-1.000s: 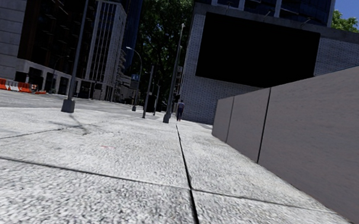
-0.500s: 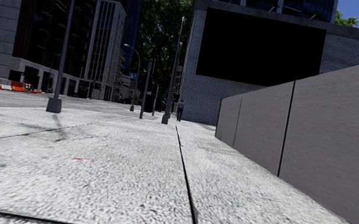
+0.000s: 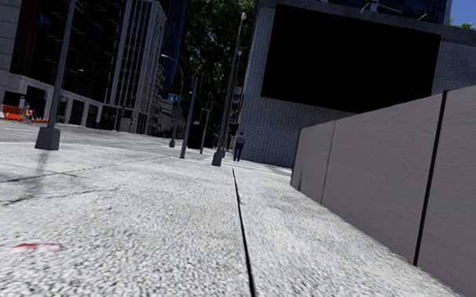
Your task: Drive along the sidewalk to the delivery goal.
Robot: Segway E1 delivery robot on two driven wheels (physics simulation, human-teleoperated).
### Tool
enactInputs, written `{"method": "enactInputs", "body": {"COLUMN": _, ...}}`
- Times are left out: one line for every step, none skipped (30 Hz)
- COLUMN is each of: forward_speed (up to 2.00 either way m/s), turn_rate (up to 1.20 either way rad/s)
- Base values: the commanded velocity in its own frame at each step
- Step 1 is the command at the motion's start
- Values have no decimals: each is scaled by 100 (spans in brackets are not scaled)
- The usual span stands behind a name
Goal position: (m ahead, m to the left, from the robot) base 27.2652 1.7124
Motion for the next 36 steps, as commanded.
{"method": "enactInputs", "body": {"forward_speed": 200, "turn_rate": 0}}
{"method": "enactInputs", "body": {"forward_speed": 200, "turn_rate": 0}}
{"method": "enactInputs", "body": {"forward_speed": 200, "turn_rate": 0}}
{"method": "enactInputs", "body": {"forward_speed": 200, "turn_rate": 0}}
{"method": "enactInputs", "body": {"forward_speed": 200, "turn_rate": -27}}
{"method": "enactInputs", "body": {"forward_speed": 200, "turn_rate": -81}}
{"method": "enactInputs", "body": {"forward_speed": 200, "turn_rate": -99}}
{"method": "enactInputs", "body": {"forward_speed": 200, "turn_rate": -104}}
{"method": "enactInputs", "body": {"forward_speed": 200, "turn_rate": -16}}
{"method": "enactInputs", "body": {"forward_speed": 200, "turn_rate": -4}}
{"method": "enactInputs", "body": {"forward_speed": 200, "turn_rate": -1}}
{"method": "enactInputs", "body": {"forward_speed": 200, "turn_rate": -1}}
{"method": "enactInputs", "body": {"forward_speed": 200, "turn_rate": 0}}
{"method": "enactInputs", "body": {"forward_speed": 200, "turn_rate": 0}}
{"method": "enactInputs", "body": {"forward_speed": 200, "turn_rate": 0}}
{"method": "enactInputs", "body": {"forward_speed": 200, "turn_rate": 0}}
{"method": "enactInputs", "body": {"forward_speed": 200, "turn_rate": 0}}
{"method": "enactInputs", "body": {"forward_speed": 200, "turn_rate": 0}}
{"method": "enactInputs", "body": {"forward_speed": 200, "turn_rate": 0}}
{"method": "enactInputs", "body": {"forward_speed": 200, "turn_rate": 0}}
{"method": "enactInputs", "body": {"forward_speed": 200, "turn_rate": 0}}
{"method": "enactInputs", "body": {"forward_speed": 200, "turn_rate": 0}}
{"method": "enactInputs", "body": {"forward_speed": 200, "turn_rate": 0}}
{"method": "enactInputs", "body": {"forward_speed": 200, "turn_rate": 0}}
{"method": "enactInputs", "body": {"forward_speed": 200, "turn_rate": 0}}
{"method": "enactInputs", "body": {"forward_speed": 200, "turn_rate": 0}}
{"method": "enactInputs", "body": {"forward_speed": 200, "turn_rate": 0}}
{"method": "enactInputs", "body": {"forward_speed": 200, "turn_rate": 0}}
{"method": "enactInputs", "body": {"forward_speed": 200, "turn_rate": 0}}
{"method": "enactInputs", "body": {"forward_speed": 200, "turn_rate": 0}}
{"method": "enactInputs", "body": {"forward_speed": 200, "turn_rate": 0}}
{"method": "enactInputs", "body": {"forward_speed": 200, "turn_rate": 0}}
{"method": "enactInputs", "body": {"forward_speed": 200, "turn_rate": 0}}
{"method": "enactInputs", "body": {"forward_speed": 200, "turn_rate": 0}}
{"method": "enactInputs", "body": {"forward_speed": 200, "turn_rate": 0}}
{"method": "enactInputs", "body": {"forward_speed": 200, "turn_rate": 0}}
